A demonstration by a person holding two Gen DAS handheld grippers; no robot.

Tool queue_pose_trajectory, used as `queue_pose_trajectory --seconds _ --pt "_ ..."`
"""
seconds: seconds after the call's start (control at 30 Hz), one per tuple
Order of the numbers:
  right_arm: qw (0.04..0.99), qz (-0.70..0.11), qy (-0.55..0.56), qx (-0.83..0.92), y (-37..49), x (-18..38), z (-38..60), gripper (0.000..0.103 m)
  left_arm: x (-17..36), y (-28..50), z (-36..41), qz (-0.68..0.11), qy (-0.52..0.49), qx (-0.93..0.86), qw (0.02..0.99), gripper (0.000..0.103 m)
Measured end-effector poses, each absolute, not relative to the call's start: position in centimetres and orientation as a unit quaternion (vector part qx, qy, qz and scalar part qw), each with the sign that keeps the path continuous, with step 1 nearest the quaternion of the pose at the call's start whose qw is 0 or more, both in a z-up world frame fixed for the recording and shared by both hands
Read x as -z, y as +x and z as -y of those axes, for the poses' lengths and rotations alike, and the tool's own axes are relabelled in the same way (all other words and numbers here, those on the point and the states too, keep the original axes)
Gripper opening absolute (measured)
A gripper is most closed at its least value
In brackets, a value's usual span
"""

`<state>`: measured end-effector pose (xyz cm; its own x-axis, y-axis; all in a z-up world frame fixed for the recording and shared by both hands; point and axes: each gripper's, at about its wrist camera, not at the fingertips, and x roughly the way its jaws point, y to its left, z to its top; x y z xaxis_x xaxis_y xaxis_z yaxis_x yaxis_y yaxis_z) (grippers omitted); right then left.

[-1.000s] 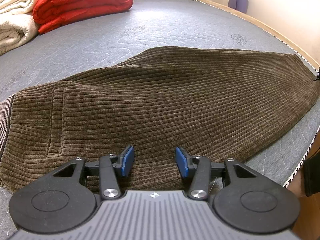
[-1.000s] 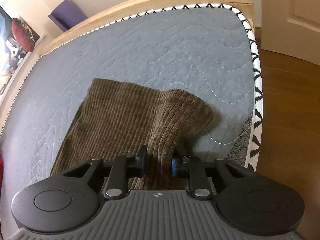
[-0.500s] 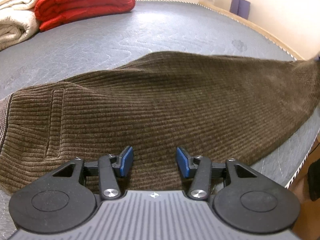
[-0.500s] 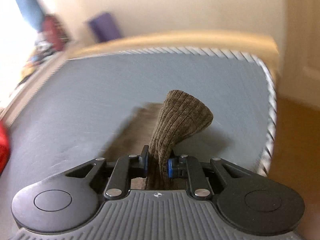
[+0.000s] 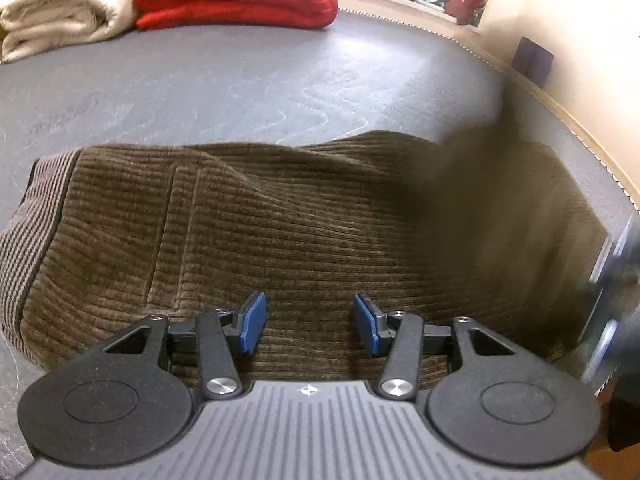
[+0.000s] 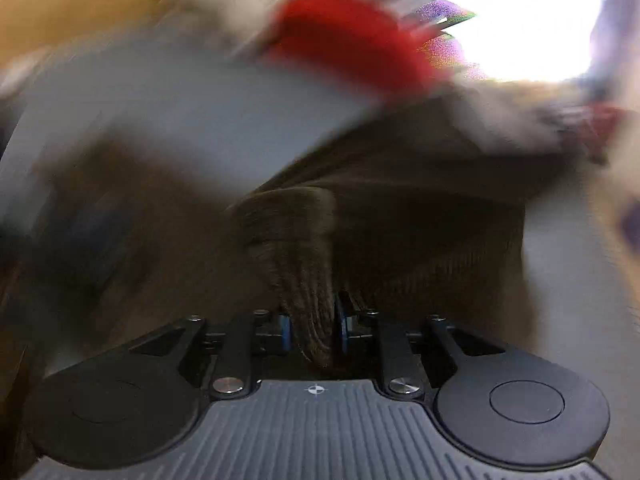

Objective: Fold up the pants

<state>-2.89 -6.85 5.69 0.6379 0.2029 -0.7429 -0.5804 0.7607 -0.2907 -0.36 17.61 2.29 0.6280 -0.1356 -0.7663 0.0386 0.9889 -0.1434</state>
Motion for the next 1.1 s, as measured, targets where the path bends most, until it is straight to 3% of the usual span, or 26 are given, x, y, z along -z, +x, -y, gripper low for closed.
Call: queue_pose_trajectory --seconds 0.07,0.17,0.43,0.5,0.57,0.67,0.93,1.03,1.1 --pt "0.822 -0.416 -0.291 -0.257 -4.4 -1.9 4.7 0.028 -2.4 -0.4 -17.7 -0.431 -0.058 0.05 0.899 0.059" --pt "0.818 -0.368 -0.361 -0.255 -7.3 -1.3 3.0 0.034 -2.4 -0.5 -17.4 -0.436 -0.05 0.059 0.896 0.065" --pt "0.826 -0.41 -0.235 -0.308 -7.2 -4.2 6.2 0.037 -2.2 0.0 -17.4 -0.439 -0.051 0.061 0.895 0.07" --pt "0.835 -0.4 -0.211 -0.314 -7.3 -5.5 7.0 0.039 -2.3 0.2 -17.4 -0.438 -0.053 0.06 0.895 0.07" --pt "0.853 -0.379 -0.185 -0.308 -7.7 -6.8 8.0 0.049 -2.1 0.0 -17.7 -0.437 -0.053 0.059 0.896 0.07" --pt "0.872 -0.371 -0.153 -0.279 -6.5 -7.9 10.2 0.05 -2.5 -0.3 -17.8 -0.427 -0.059 0.05 0.901 0.069" --pt "0.915 -0.384 -0.055 -0.115 -2.0 -7.0 18.0 0.051 -3.8 0.1 -19.1 -0.401 -0.209 0.076 0.889 0.068" --pt "0.914 -0.398 0.023 -0.078 -0.7 -6.5 20.5 0.051 -3.8 1.3 -18.5 -0.405 -0.216 0.079 0.885 0.054" --pt "0.916 -0.386 0.034 -0.103 -0.9 -6.5 20.5 0.051 -3.6 1.9 -18.4 -0.411 -0.231 0.074 0.879 0.037"
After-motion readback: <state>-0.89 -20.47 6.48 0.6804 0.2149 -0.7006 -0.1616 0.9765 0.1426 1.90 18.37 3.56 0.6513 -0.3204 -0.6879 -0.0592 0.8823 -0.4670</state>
